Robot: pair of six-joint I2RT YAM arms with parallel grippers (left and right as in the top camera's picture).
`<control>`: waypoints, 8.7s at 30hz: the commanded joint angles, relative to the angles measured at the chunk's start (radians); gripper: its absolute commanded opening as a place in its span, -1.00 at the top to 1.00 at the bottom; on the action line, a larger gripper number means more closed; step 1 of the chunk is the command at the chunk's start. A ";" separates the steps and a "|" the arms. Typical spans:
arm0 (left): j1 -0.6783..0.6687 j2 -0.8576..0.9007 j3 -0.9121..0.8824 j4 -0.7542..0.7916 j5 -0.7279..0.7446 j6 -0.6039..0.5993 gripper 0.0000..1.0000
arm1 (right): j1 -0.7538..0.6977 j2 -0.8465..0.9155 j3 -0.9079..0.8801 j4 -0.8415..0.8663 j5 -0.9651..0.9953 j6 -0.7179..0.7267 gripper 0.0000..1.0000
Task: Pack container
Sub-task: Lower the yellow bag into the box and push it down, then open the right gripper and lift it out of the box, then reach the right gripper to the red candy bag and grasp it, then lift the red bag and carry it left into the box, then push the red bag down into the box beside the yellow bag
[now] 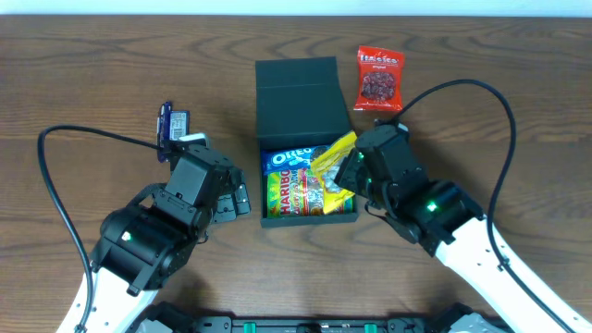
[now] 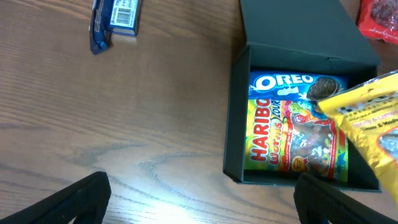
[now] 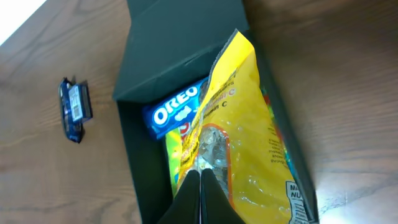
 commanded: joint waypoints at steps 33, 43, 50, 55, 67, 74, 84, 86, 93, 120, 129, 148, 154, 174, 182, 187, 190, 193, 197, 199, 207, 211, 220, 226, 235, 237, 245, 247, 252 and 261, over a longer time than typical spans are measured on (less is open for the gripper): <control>-0.001 0.001 0.020 -0.003 0.000 -0.011 -0.91 | 0.072 0.200 -0.001 -0.062 -0.131 -0.270 0.98; -0.001 0.001 0.020 -0.003 0.000 -0.011 -0.91 | 0.072 0.243 -0.001 -0.156 -0.148 -0.307 0.97; -0.001 0.001 0.020 -0.003 0.000 -0.011 -0.90 | 0.070 0.314 -0.001 -0.161 -0.147 -0.322 0.97; -0.001 0.001 0.020 -0.003 0.000 -0.011 -0.90 | 0.069 0.374 -0.001 -0.151 -0.146 -0.322 0.97; -0.001 0.001 0.020 -0.003 0.000 -0.011 -0.90 | 0.051 0.396 0.000 -0.129 -0.132 -0.322 0.97; -0.001 0.001 0.020 -0.003 0.000 -0.011 -0.90 | 0.032 0.396 0.000 -0.098 -0.093 -0.333 0.97; -0.001 0.001 0.020 -0.003 0.000 -0.011 -0.90 | 0.032 0.423 0.000 -0.034 -0.076 -0.349 0.97; -0.001 0.001 0.020 -0.003 0.000 -0.011 -0.91 | 0.032 0.444 0.000 -0.034 -0.076 -0.348 0.97; -0.001 0.001 0.020 -0.003 0.000 -0.011 -0.90 | 0.032 0.472 0.000 -0.026 -0.076 -0.348 0.97; -0.001 0.001 0.020 -0.003 0.000 -0.011 -0.90 | 0.002 0.117 0.203 -0.132 0.239 -0.385 0.83; -0.001 0.001 0.020 -0.003 0.000 -0.011 -0.90 | -0.126 0.182 0.203 -0.080 0.320 -0.427 -0.80; -0.001 0.001 0.020 -0.003 0.000 -0.011 -0.90 | -0.354 0.599 0.203 0.477 0.225 -0.674 -0.98; -0.001 0.001 0.020 -0.003 0.000 -0.011 -0.91 | -0.399 0.756 0.203 0.687 0.214 -0.681 -0.98; -0.001 0.001 0.020 -0.003 0.000 -0.011 -0.90 | -0.420 0.923 0.204 0.848 0.152 -0.680 0.39; -0.001 0.001 0.020 -0.003 0.000 -0.011 -0.90 | -0.420 0.895 0.205 0.784 0.152 -0.679 0.88; -0.001 0.001 0.020 -0.003 0.000 -0.011 -0.90 | -0.415 0.763 0.205 0.677 0.151 -0.679 0.97; -0.001 0.001 0.020 -0.003 0.000 -0.011 -0.90 | -0.408 0.665 0.205 0.591 0.151 -0.679 0.97; -0.001 0.001 0.020 -0.003 0.000 -0.011 -0.91 | -0.398 0.550 0.205 0.490 0.139 -0.679 0.97; -0.001 0.001 0.020 -0.003 0.000 -0.011 -0.90 | -0.374 0.407 0.205 0.375 0.096 -0.679 0.97; -0.001 0.001 0.020 -0.003 0.000 -0.011 -0.91 | -0.358 0.339 0.205 0.324 0.079 -0.679 0.97; -0.001 0.001 0.020 -0.003 0.000 -0.011 -0.90 | -0.263 0.127 0.205 0.137 0.072 -0.659 0.97; -0.001 0.001 0.020 -0.003 0.000 -0.011 -0.91 | -0.208 0.049 0.205 0.044 0.073 -0.613 0.97; -0.001 0.001 0.020 -0.003 0.000 -0.011 -0.91 | -0.082 -0.007 0.202 -0.054 0.000 -0.551 0.97; -0.001 0.001 0.020 -0.003 0.000 -0.011 -0.90 | 0.021 0.038 0.201 -0.056 -0.016 -0.465 0.97; -0.001 0.001 0.020 -0.003 0.000 -0.011 -0.90 | 0.135 0.182 0.201 -0.085 -0.018 -0.284 0.98; -0.001 0.001 0.020 -0.003 0.000 -0.011 -0.90 | 0.161 0.216 0.201 -0.088 -0.018 -0.260 0.97; -0.001 0.001 0.020 -0.003 0.000 -0.011 -0.91 | 0.218 0.342 0.201 -0.094 -0.017 -0.227 0.97; -0.001 0.001 0.020 -0.003 0.000 -0.011 -0.90 | 0.219 0.363 0.201 -0.095 -0.017 -0.233 0.98; -0.001 0.001 0.020 -0.003 0.000 -0.011 -0.90 | 0.219 0.405 0.201 -0.104 -0.018 -0.283 0.98; -0.001 0.001 0.020 -0.003 0.000 -0.011 -0.91 | 0.228 0.418 0.201 -0.110 -0.024 -0.285 -0.37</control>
